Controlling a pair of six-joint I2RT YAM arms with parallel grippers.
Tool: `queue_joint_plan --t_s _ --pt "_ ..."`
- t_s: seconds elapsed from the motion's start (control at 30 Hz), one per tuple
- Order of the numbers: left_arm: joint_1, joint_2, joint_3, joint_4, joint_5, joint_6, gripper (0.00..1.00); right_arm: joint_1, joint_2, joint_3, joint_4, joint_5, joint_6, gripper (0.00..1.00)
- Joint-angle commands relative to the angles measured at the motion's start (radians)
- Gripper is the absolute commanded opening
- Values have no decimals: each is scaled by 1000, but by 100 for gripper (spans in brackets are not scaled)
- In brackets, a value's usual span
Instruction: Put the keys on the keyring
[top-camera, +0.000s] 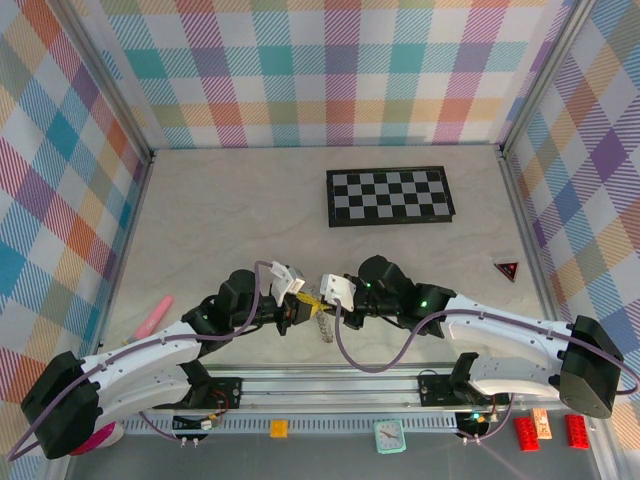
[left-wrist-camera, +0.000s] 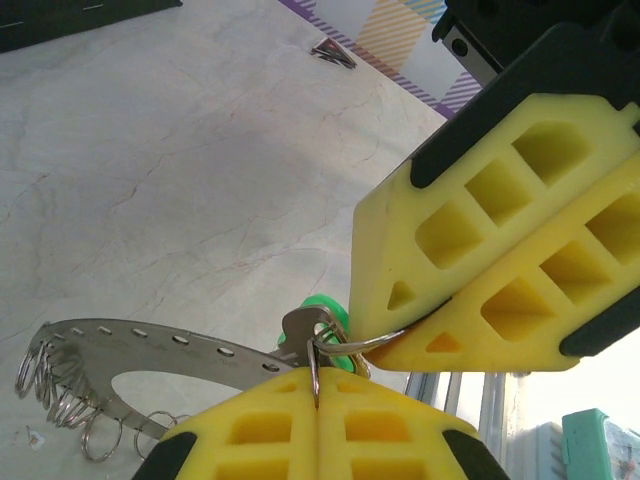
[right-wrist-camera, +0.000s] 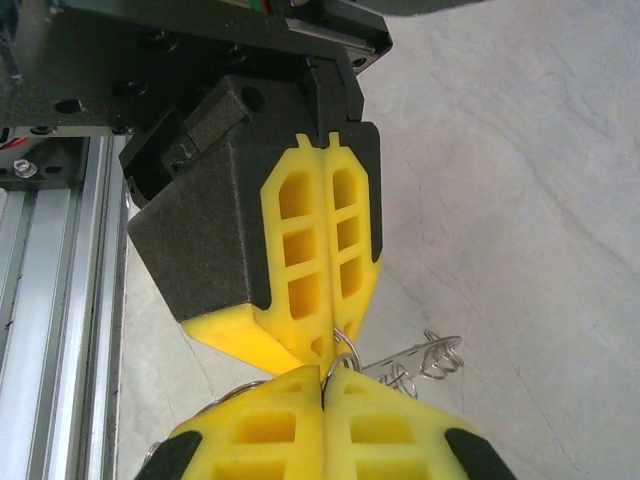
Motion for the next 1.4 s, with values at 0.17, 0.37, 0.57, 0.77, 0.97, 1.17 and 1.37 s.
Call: queue_joint_plan --t_s 0.17,0.37,0.57,0.77,0.97,1.17,1.37 --pt "5 -42 -2 182 12 19 0 -6 25 -28 -54 -88 80 0" --pt "5 -46 -12 193 4 21 0 -13 15 -37 -50 -89 105 0" --pt "4 -45 -17 201 2 19 0 -18 18 -36 -51 -117 106 0" --pt "5 -41 -22 215 6 17 0 -22 29 -28 -54 -160 103 0" --pt "5 -39 -26 227 13 17 0 -31 55 -7 -48 -198 97 0" --pt "5 -46 -39 227 3 16 0 -41 59 -5 -59 -226 96 0" --pt "6 -50 -44 228 1 17 0 -50 11 -13 -99 -85 128 0"
